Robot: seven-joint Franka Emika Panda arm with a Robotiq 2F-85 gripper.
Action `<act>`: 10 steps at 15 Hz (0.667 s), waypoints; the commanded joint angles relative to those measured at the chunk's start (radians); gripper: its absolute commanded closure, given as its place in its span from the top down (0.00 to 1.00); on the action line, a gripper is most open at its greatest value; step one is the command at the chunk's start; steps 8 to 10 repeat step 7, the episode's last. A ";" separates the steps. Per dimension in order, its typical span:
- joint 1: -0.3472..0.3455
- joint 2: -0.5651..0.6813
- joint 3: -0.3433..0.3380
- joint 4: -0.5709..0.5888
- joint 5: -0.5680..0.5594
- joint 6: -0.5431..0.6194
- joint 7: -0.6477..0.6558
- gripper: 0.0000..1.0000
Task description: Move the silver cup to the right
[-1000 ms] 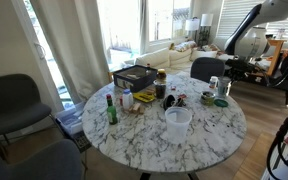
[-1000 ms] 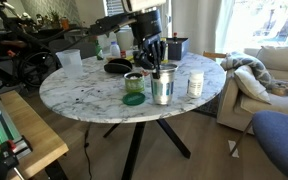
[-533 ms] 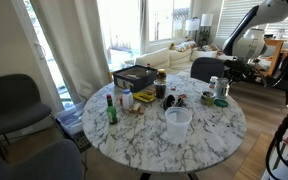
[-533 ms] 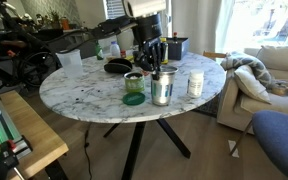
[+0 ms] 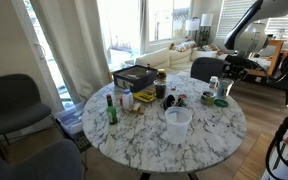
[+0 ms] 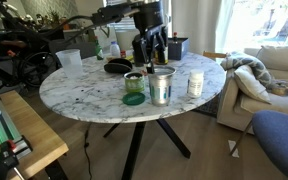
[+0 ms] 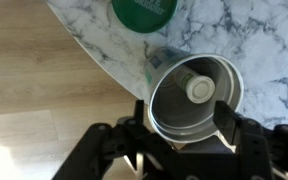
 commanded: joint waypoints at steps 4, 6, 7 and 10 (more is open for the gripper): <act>-0.030 -0.168 -0.016 0.054 -0.022 -0.270 -0.187 1.00; -0.020 -0.155 -0.021 0.059 -0.029 -0.260 -0.153 1.00; -0.022 -0.171 -0.021 0.070 -0.011 -0.303 -0.180 1.00; -0.022 -0.171 -0.021 0.070 -0.011 -0.303 -0.180 1.00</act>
